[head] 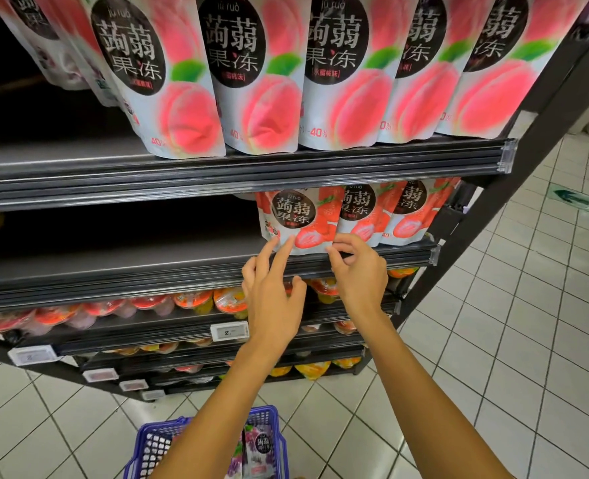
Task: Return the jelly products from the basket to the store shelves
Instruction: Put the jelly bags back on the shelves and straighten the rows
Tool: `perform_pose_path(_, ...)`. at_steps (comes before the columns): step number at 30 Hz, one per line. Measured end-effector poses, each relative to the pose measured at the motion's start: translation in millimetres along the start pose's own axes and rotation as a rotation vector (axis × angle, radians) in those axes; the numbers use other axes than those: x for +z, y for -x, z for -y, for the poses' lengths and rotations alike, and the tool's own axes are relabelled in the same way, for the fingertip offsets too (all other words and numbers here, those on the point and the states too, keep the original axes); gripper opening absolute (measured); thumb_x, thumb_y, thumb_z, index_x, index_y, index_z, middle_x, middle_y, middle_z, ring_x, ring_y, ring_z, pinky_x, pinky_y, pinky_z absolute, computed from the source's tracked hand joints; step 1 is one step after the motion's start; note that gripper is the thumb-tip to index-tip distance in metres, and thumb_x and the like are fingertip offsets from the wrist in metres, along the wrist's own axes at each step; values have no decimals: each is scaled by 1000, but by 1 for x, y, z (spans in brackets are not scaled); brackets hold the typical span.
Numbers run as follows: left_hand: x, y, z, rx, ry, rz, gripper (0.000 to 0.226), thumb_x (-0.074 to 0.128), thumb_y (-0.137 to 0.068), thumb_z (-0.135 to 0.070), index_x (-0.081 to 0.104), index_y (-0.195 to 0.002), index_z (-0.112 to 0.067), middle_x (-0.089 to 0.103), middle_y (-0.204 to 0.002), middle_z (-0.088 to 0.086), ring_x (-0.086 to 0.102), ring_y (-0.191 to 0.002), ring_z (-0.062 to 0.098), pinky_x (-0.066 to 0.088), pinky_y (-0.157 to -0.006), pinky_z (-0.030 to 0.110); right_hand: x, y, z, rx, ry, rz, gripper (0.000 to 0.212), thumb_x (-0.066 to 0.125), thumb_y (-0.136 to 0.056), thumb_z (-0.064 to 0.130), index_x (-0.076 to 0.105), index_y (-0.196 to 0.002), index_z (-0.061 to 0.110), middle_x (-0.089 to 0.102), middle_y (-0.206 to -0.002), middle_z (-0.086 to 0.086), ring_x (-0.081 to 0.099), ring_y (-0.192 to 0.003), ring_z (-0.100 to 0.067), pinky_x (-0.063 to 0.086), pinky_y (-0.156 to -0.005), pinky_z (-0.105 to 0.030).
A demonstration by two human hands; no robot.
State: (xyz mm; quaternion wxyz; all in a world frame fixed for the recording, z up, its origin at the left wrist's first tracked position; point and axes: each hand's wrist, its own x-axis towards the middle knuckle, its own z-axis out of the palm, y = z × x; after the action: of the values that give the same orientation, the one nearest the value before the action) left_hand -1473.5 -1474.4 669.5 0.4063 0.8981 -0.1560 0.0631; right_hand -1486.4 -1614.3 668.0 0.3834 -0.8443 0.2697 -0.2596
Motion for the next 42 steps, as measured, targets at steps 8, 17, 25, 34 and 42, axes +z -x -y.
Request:
perform_pose_path(8, -3, 6, 3, 28, 66, -7, 64, 58, -90, -11, 39, -146, -35, 31, -154, -11, 23, -137, 16, 30, -114, 40, -4, 4, 1, 11, -74, 5, 16, 64, -92, 35, 69, -106, 28, 74, -93, 13, 69, -77, -6, 57, -72, -38)
perform_pose_path(17, -40, 40, 47, -162, 366, -79, 26, 53, -93, -6, 64, -114, -15, 65, -108, -7, 57, -106, 10, 47, -92, 24, 6, 64, 9, 12, -259, -7, 31, 68, -89, 32, 57, -117, 25, 68, -97, 15, 64, -70, -4, 52, -68, -26)
perform_pose_path(25, -83, 107, 175, -580, 549, 67, 20, 50, -94, 6, 68, -95, -3, 65, -90, 11, 61, -66, 1, 48, -60, 11, 89, 166, -16, 115, -189, 414, 19, 70, -89, 26, 59, -104, 30, 60, -110, 2, 62, -77, 4, 52, -70, -15)
perform_pose_path(34, -96, 225, 381, -889, 466, 189, 21, 57, -94, 0, 67, -84, -15, 66, -72, -5, 57, -62, 0, 46, -59, 17, 221, 315, -87, 616, -87, 631, 19, 59, -94, 3, 59, -112, -3, 63, -110, -24, 62, -96, -35, 54, -80, -31)
perform_pose_path(42, -55, 301, 524, -1065, 478, 310, 24, 57, -84, 8, 61, -73, -13, 62, -79, 11, 57, -85, 27, 49, -82, 40, 321, 396, -148, 727, 190, 878, 21, 55, -95, 4, 56, -83, 21, 59, -89, -3, 58, -80, -12, 51, -79, -28)
